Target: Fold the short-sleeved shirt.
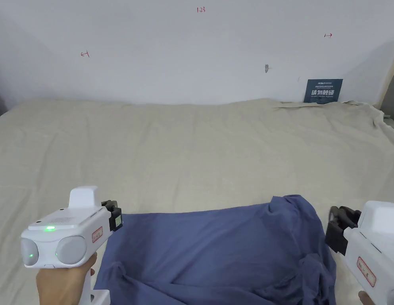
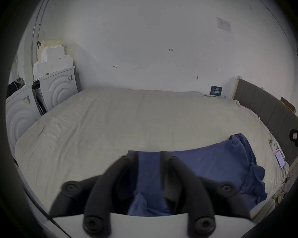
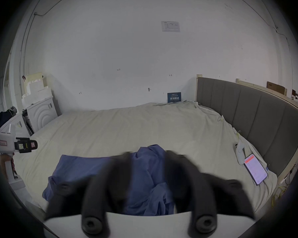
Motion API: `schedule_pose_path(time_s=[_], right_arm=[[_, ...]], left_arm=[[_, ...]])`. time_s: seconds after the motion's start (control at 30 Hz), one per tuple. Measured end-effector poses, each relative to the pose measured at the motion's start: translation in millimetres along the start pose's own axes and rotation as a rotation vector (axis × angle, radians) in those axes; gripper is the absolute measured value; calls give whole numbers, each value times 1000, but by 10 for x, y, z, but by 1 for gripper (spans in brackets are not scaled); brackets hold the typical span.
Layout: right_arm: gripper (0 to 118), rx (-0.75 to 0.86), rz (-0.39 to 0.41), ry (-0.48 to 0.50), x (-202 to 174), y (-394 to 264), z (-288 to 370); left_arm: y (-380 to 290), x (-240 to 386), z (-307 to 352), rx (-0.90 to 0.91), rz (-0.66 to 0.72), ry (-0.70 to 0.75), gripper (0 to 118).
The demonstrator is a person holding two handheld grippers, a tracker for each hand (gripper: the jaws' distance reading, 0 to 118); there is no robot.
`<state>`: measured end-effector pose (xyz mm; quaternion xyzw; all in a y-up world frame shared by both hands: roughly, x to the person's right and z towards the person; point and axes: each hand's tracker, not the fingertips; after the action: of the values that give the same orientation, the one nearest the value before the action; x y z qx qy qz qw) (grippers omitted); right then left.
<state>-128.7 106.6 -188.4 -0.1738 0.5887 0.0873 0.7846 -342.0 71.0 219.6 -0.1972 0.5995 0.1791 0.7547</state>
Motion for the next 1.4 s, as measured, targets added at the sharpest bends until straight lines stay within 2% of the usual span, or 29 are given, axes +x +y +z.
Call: schedule_pose_path(time_s=[0.03, 0.07, 0.57, 0.63, 0.67, 0.7, 0.73, 0.77, 0.97, 1.03, 1.07, 1.1, 1.17, 1.23, 1.3, 1.4], right_arm=[[2, 3, 3, -1, 5, 6, -30], [1, 7, 2, 13, 15, 14, -57], [1, -42, 13, 15, 82, 204, -684], [1, -53, 8, 10, 96, 193, -765], [1, -59, 7, 8, 103, 187, -799], [1, -63, 3, 7, 115, 171, -834], [1, -69, 0, 10, 128, 157, -866], [1, -78, -4, 8, 140, 143, -897], [1, -122, -8, -5, 171, 45, -1012], [1, -135, -10, -7, 176, 14, -1031], [1, -141, -10, -10, 181, 2, -1042], [1, -149, -11, -11, 192, -13, -1059], [1, -164, -16, -14, 224, -40, -1101], [1, -182, -24, -11, 273, -62, -1174], [1, -199, -26, -11, 322, -64, -1273], [1, -230, -13, -23, 419, -51, -1512]], left_arm=[[32, 27, -37, -21, 4, -18, 4], [42, 27, -86, -28, 4, -22, 0], [348, -317, -1626, -312, -12, -37, 0], [344, -381, -1858, -374, 25, -51, 17], [325, -407, -1939, -378, 30, -50, 32], [323, -386, -1935, -410, 34, -54, 57], [301, -376, -1985, -447, 35, -46, 70], [270, -379, -2054, -479, 33, -38, 77], [21, -462, -2489, -549, 10, 0, 79], [-40, -432, -2530, -560, 10, 3, 74], [-63, -406, -2511, -557, 1, -8, 61], [-33, -336, -2444, -536, -42, 2, 39], [-40, -280, -2425, -524, -84, 7, 25], [-25, -259, -2398, -526, -75, -12, 6], [-15, -240, -2348, -509, -78, -22, 0], [41, -204, -2155, -445, -83, -52, 0]])
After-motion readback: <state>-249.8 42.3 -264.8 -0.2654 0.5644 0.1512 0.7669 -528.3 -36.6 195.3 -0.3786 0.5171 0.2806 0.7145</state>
